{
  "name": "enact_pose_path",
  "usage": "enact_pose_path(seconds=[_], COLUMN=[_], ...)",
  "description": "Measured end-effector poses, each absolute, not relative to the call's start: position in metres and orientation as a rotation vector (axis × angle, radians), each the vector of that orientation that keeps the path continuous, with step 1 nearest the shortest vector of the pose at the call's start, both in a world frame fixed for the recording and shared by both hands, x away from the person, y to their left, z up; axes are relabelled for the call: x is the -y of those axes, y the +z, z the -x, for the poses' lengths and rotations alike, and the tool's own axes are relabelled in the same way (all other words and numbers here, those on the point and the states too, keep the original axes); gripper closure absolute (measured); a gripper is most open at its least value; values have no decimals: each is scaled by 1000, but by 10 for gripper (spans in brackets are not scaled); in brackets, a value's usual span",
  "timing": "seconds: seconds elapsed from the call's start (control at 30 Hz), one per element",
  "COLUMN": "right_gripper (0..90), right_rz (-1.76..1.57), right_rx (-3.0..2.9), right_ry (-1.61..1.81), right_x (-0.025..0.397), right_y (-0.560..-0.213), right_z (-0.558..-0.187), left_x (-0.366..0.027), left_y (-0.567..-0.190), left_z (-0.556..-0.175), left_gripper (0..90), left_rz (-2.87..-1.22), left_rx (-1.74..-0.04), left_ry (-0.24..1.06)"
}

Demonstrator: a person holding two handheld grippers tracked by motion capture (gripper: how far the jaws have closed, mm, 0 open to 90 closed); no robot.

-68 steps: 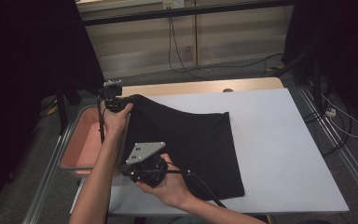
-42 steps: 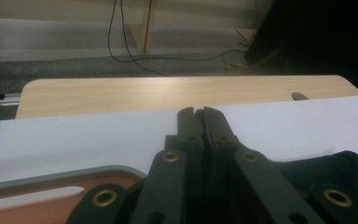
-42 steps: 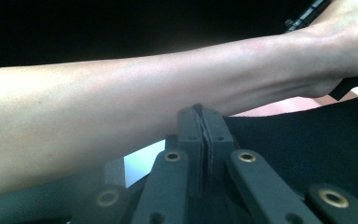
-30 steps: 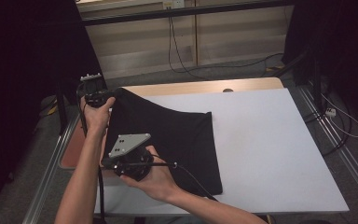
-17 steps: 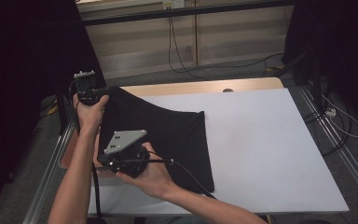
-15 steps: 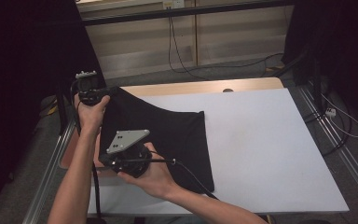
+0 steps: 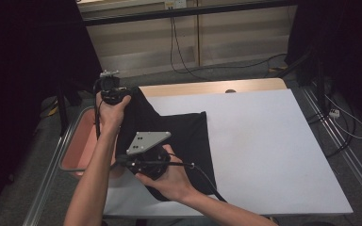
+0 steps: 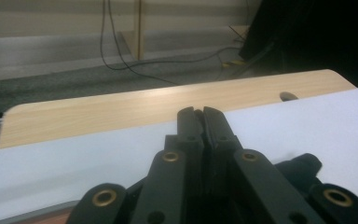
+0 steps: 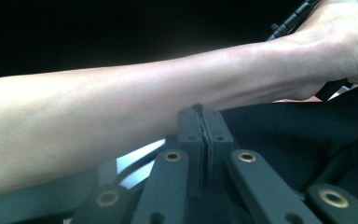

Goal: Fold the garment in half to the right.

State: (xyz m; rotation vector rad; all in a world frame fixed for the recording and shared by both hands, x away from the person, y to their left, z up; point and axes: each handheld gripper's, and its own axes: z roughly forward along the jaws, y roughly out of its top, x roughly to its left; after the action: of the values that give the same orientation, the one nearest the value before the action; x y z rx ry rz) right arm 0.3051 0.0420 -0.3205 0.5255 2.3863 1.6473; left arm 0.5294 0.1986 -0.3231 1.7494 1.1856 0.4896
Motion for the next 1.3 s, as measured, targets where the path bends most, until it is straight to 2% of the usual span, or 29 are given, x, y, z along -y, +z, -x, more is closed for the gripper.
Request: enact_pose_path(seconds=[0.63,1.3], right_gripper=[886,885], right_rz=[-662,-807], right_rx=[-2363,-2364], right_ry=[1571,1542], right_x=[24,75], right_y=[-345,-380], right_z=[-295,-287], left_x=[-136,-103], left_y=[-362,-387], left_z=[-538,-539], left_gripper=[867,866], left_rz=[-1854,-1890], left_rx=[-1142,-1117], left_ry=[427,409])
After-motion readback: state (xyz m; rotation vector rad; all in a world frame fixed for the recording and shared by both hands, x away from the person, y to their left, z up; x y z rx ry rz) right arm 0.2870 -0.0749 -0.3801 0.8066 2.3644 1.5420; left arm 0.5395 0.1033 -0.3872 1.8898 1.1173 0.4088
